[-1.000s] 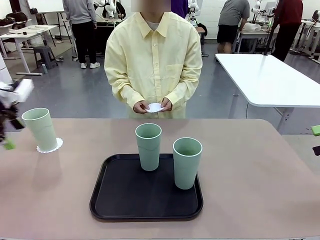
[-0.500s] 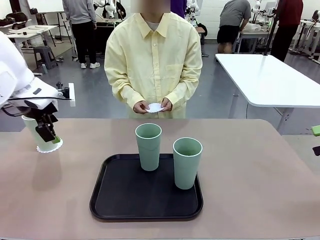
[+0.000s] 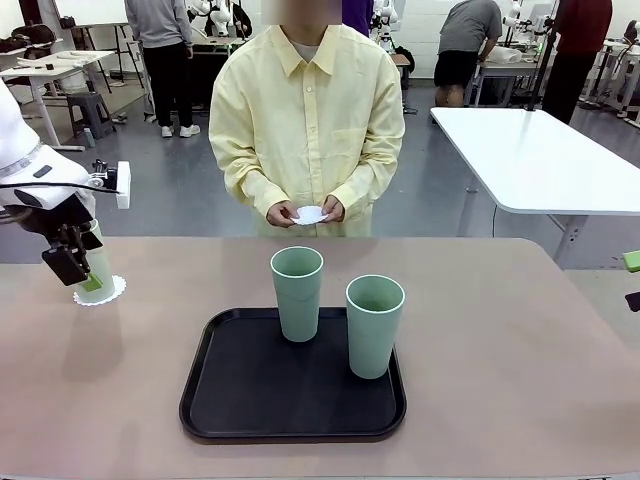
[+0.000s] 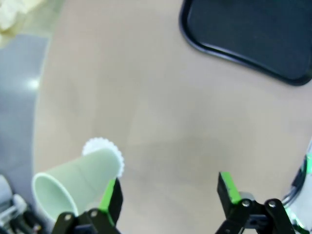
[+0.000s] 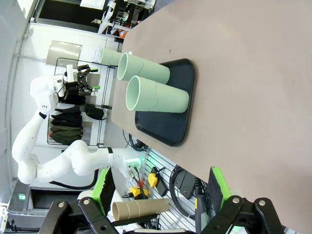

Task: Place coasters on the table and set cups on them.
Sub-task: Take one Reusable plastic cup from the Flat Tray and place it on a coaster set by the human.

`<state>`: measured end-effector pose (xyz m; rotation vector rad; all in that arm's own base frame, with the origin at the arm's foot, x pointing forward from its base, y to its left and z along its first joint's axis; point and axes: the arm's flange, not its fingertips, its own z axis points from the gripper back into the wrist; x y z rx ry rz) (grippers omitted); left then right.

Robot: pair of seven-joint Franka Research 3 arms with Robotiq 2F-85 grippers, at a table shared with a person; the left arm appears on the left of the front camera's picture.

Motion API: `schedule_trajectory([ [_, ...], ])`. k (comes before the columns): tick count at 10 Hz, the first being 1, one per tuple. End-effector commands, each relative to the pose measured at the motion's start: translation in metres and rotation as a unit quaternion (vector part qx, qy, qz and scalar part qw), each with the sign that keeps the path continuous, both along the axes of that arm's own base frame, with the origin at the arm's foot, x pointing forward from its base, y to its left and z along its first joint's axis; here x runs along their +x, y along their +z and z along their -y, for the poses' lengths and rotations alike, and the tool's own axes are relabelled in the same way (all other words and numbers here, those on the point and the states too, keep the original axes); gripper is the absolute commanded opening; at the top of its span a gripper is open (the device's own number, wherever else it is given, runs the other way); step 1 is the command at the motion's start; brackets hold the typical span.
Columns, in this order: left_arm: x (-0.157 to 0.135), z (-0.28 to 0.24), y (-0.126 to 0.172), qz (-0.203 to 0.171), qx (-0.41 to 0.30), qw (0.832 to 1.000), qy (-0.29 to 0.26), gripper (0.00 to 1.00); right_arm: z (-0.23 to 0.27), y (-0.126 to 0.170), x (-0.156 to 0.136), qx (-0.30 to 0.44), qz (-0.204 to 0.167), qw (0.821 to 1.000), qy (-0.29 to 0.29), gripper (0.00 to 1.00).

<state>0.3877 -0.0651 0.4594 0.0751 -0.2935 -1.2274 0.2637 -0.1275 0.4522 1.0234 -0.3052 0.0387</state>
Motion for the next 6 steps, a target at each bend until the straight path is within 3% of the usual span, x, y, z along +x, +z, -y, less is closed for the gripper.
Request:
schedule_trajectory([
  [1,0.0015,-0.0007,0.0009,0.001,0.006,1.0,-0.007,1.0,0.001,-0.0003,-0.0001,0.006,0.005,1.0,0.004,1.0],
  [6,-0.0001,0.0007,-0.0001,0.0,0.0,1.0,-0.001,1.0,0.001,-0.0003,-0.0001,0.006,0.005,1.0,0.004,1.0],
])
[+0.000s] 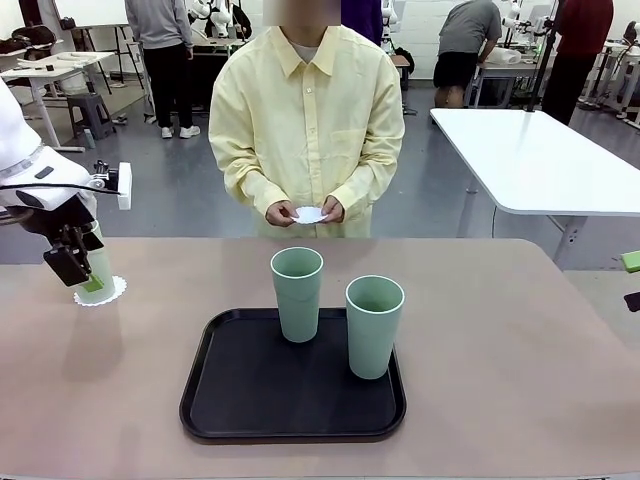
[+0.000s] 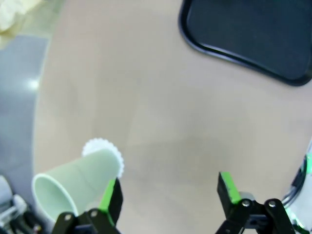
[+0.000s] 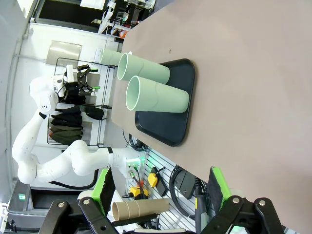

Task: Place coasters on the table and set cups on them.
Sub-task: Take one Reusable plastic cup from the Flat Tray and place it on a coaster set by the human.

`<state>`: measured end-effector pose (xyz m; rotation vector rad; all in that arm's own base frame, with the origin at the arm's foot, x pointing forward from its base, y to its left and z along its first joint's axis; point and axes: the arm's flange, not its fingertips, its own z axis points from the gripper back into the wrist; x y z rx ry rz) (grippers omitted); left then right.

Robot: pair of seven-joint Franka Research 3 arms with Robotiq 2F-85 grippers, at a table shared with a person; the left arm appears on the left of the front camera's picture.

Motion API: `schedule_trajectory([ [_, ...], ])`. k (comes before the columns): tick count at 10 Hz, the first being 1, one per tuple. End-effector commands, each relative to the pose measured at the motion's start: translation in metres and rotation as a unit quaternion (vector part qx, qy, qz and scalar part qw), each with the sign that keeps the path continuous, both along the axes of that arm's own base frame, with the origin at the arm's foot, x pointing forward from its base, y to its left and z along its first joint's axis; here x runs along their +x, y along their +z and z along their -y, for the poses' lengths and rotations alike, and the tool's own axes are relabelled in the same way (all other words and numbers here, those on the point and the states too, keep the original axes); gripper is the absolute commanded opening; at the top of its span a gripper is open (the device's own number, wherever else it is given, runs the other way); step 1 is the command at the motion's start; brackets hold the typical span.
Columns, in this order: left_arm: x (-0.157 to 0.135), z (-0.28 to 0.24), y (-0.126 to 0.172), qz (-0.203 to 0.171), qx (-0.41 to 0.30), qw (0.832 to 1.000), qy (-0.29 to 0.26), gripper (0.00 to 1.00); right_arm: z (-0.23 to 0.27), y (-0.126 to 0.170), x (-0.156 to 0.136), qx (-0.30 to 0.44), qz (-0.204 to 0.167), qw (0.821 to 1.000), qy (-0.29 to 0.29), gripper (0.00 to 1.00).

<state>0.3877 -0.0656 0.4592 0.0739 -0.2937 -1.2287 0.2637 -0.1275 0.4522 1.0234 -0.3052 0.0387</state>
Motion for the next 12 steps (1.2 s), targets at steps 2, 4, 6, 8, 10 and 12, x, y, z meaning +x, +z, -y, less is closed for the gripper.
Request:
schedule_trajectory([
  [2,-0.069,0.041,0.021,-0.017,-0.106,0.958,0.266,1.0,0.001,0.0,0.0,0.006,0.005,1.0,0.004,1.0],
  [4,-0.105,0.011,0.035,-0.043,-0.113,0.926,0.358,1.0,0.001,0.0,0.0,0.006,0.005,1.0,0.004,1.0],
  [6,-0.131,-0.01,0.019,-0.079,-0.112,0.91,0.392,1.0,0.001,0.0,0.0,0.006,0.005,1.0,0.004,1.0],
  [8,-0.119,-0.044,0.026,-0.167,-0.192,0.895,0.368,1.0,0.001,0.0,0.0,0.006,0.005,1.0,0.004,1.0],
  [10,-0.099,-0.109,0.023,-0.232,-0.349,0.857,0.3,1.0,0.001,0.0,0.0,0.006,0.005,1.0,0.004,1.0],
  [12,-0.106,-0.174,0.004,-0.234,-0.487,0.8,0.259,1.0,0.001,0.0,0.0,0.006,0.005,1.0,0.004,1.0],
])
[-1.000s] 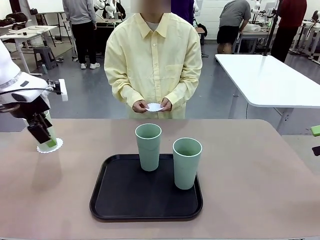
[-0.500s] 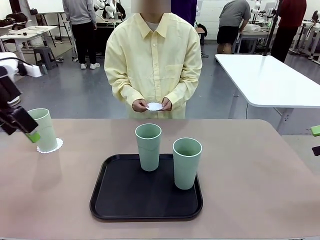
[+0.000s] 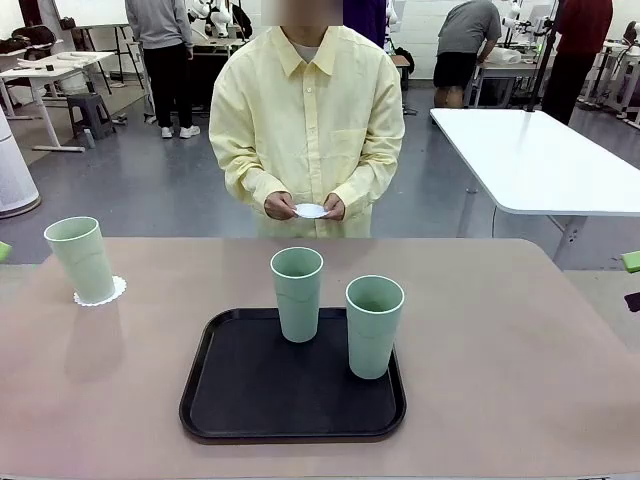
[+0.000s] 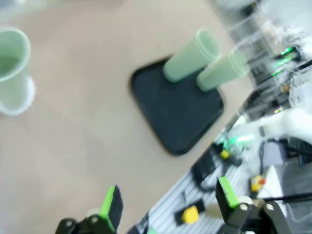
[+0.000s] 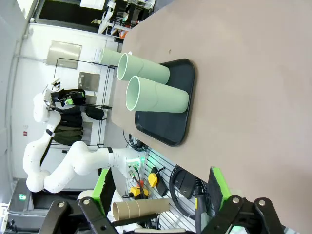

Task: Place coasters on the table and set cups on them.
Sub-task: Take one Reusable plastic cup from the Flat Tray and place it on a coaster set by the human.

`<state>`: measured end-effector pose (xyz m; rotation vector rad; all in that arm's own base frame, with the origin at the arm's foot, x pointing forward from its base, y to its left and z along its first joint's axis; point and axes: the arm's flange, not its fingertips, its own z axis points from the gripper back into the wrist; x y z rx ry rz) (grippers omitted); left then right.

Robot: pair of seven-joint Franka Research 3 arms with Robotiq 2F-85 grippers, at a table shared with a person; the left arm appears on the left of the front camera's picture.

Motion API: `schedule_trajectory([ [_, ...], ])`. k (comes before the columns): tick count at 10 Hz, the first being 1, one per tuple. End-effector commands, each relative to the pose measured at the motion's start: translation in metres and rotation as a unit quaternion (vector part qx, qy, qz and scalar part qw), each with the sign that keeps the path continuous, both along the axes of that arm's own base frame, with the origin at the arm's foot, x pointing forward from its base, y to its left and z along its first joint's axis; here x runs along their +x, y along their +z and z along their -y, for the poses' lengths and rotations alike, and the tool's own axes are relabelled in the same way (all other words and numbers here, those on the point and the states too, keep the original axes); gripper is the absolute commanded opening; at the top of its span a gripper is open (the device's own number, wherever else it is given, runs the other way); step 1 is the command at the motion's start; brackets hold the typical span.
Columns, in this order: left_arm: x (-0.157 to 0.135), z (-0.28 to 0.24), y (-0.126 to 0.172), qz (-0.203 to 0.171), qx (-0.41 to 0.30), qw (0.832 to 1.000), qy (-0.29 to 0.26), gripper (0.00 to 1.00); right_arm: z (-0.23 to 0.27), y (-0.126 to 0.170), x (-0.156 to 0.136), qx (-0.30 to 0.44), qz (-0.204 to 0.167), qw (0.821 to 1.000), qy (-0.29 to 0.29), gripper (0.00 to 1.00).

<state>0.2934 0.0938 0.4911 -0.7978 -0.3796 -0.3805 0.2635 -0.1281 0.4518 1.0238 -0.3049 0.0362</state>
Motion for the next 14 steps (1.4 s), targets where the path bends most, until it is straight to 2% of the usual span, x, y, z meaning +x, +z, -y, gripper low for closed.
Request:
schedule_trajectory([
  [1,-0.017,-0.041,-0.036,0.021,-0.131,0.991,-0.006,1.0,0.0,0.0,0.0,0.005,0.006,1.0,0.005,1.0],
  [3,-0.013,-0.089,-0.045,0.009,-0.185,0.982,0.03,1.0,0.0,0.0,0.0,0.005,0.006,1.0,0.005,1.0],
  [6,-0.006,-0.138,-0.057,-0.005,-0.269,0.963,0.026,1.0,0.0,0.0,0.0,0.005,0.006,1.0,0.005,1.0],
  [9,0.002,-0.145,-0.059,-0.005,-0.273,0.962,0.013,1.0,0.0,0.0,0.0,0.005,0.006,1.0,0.005,1.0],
  [10,-0.007,-0.136,-0.059,-0.017,-0.276,0.961,0.027,1.0,0.0,0.0,0.0,0.005,0.006,1.0,0.005,1.0],
  [14,-0.007,-0.136,-0.059,-0.017,-0.276,0.961,0.027,1.0,0.0,0.0,0.0,0.005,0.006,1.0,0.005,1.0],
])
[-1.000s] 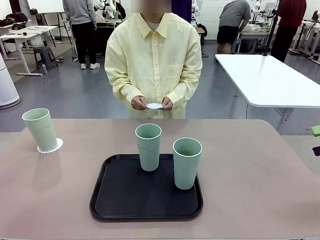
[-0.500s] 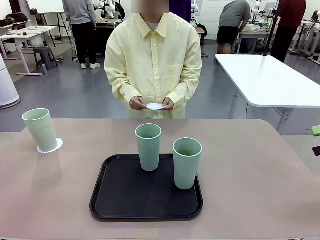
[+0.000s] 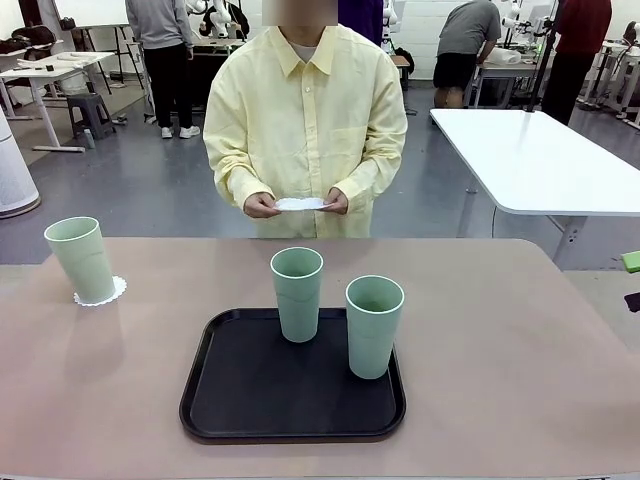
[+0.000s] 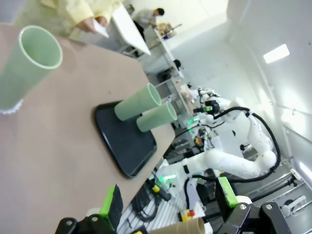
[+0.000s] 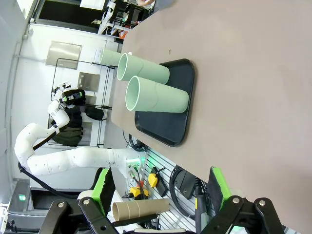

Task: Place coasters on the table and set cups on them.
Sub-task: Take one Reusable plastic cup from the Flat Tray and place it on a coaster set by the human.

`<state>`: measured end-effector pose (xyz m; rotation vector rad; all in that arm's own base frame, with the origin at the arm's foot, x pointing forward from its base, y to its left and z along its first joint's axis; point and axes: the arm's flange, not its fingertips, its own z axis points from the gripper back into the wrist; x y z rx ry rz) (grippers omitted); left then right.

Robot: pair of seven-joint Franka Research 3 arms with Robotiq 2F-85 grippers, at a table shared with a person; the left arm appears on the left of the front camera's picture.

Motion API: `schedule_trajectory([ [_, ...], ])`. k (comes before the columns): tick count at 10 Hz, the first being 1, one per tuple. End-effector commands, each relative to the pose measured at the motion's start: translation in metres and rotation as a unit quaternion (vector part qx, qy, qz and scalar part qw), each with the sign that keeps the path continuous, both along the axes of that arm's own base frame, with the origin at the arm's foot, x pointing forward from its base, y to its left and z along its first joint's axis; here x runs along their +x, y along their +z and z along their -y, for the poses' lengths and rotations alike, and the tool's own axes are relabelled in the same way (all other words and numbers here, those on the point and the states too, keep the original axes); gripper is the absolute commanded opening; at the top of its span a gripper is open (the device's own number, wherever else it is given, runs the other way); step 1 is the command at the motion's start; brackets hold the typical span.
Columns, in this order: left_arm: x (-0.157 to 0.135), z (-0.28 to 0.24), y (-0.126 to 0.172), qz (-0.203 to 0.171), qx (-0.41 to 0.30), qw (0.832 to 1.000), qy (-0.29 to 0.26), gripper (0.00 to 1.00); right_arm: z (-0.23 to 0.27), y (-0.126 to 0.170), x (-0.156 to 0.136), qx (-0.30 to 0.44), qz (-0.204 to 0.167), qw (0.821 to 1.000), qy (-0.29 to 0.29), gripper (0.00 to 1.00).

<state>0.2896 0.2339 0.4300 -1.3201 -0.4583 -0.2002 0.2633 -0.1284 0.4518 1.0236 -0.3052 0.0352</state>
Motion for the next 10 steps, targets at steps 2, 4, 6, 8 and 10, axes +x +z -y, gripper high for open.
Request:
schedule_trajectory([
  [2,-0.0029,0.0042,0.0017,0.011,-0.008,1.0,0.003,1.0,0.0001,0.0,0.0002,0.005,0.006,1.0,0.006,1.0],
  [4,-0.0029,0.0042,0.0017,0.011,-0.008,1.0,0.003,1.0,0.0001,0.0,0.0002,0.005,0.006,1.0,0.006,1.0],
  [6,-0.0029,0.0042,0.0017,0.011,-0.008,1.0,0.003,1.0,0.0001,0.0,0.0002,0.005,0.006,1.0,0.006,1.0],
  [8,-0.0029,0.0042,0.0017,0.011,-0.008,1.0,0.003,1.0,0.0001,0.0,0.0002,0.005,0.006,1.0,0.006,1.0],
  [10,-0.0029,0.0042,0.0017,0.011,-0.008,1.0,0.003,1.0,0.0001,0.0,0.0002,0.005,0.006,1.0,0.006,1.0],
])
